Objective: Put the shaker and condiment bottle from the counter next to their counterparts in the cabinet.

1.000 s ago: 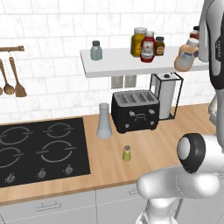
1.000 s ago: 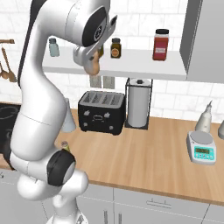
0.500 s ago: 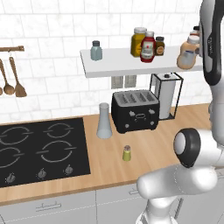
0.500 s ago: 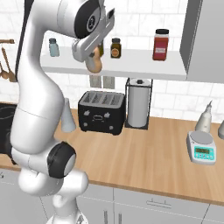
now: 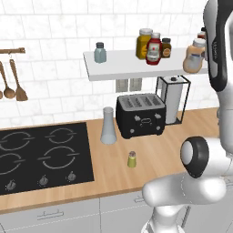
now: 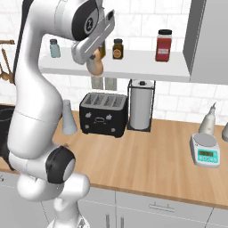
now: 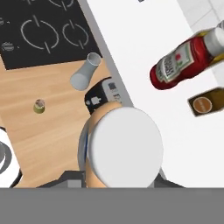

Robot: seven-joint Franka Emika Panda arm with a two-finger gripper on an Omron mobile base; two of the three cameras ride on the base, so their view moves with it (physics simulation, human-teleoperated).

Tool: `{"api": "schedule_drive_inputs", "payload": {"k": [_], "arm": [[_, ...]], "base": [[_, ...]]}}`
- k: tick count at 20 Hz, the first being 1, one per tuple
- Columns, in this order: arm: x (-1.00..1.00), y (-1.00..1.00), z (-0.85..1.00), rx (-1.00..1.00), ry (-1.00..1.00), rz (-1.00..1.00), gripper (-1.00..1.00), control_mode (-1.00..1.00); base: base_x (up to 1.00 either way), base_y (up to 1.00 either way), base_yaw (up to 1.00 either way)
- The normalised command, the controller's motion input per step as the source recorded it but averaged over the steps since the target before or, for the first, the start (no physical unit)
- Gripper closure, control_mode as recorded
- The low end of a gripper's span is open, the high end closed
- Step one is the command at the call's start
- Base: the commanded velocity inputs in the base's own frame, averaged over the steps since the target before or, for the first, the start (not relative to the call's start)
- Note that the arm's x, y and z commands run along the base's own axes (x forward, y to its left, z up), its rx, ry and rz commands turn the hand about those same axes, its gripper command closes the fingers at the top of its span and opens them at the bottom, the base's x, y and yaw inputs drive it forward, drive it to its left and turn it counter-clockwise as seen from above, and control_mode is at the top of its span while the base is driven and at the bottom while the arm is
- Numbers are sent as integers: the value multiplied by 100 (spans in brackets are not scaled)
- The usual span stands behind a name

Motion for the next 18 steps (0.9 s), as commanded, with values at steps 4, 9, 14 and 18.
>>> {"api": "schedule_drive_inputs", "payload": {"k": [4, 9, 14, 18], "arm": [[0, 0, -32, 0, -9, 0, 100, -100], [3, 3, -17, 0, -9, 0, 100, -100], [25, 8, 0, -1, -6, -1, 100, -100], [38, 4, 0, -1, 0, -3, 100, -100]], "base": [[0, 0, 0], [0, 0, 0], [0, 0, 0], [0, 0, 0]]}}
